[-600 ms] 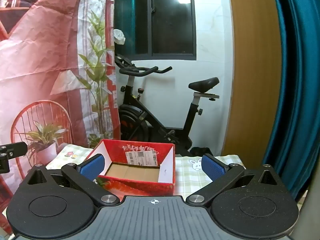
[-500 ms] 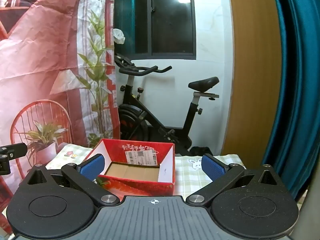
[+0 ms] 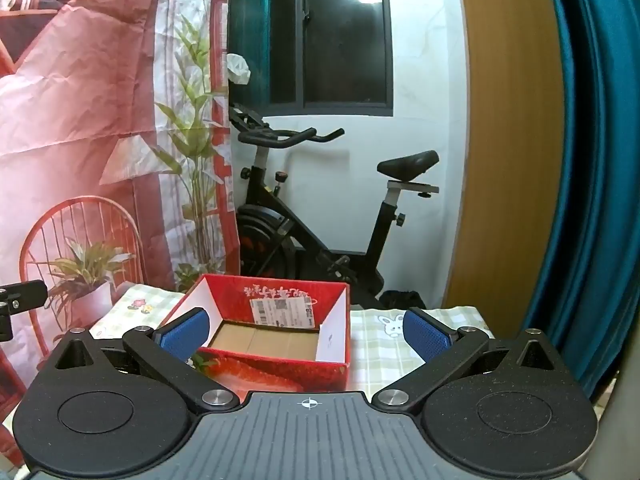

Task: Organize soft objects

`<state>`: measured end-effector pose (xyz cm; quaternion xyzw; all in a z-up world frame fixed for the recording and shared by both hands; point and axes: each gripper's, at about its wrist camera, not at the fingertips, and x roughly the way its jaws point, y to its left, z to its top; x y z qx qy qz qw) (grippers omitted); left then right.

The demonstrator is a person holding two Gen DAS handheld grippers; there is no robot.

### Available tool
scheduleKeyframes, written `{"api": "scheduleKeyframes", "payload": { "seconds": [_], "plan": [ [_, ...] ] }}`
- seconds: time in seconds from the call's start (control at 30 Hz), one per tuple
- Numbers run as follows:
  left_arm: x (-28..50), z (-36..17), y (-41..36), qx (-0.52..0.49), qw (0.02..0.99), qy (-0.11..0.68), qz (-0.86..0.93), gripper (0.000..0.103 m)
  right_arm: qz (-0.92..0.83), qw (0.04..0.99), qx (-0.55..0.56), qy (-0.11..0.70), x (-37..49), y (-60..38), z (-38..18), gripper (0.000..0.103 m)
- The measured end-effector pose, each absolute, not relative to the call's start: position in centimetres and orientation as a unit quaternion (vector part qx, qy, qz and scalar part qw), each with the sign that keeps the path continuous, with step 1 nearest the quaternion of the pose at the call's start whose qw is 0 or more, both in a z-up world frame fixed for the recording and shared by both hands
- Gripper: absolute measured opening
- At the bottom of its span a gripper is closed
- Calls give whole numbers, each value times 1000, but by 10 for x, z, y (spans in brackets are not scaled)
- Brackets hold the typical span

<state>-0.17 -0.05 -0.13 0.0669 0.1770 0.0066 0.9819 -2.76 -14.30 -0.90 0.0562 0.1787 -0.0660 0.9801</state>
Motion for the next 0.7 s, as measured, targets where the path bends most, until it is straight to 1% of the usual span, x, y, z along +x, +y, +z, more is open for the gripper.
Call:
{"api": "scheduleKeyframes", "payload": {
  "seconds": [0.7],
  "plan": [
    [6, -4, 4, 53, 982, 182, 5, 103, -63, 979, 53, 188, -19, -139, -14, 103]
  ]
}}
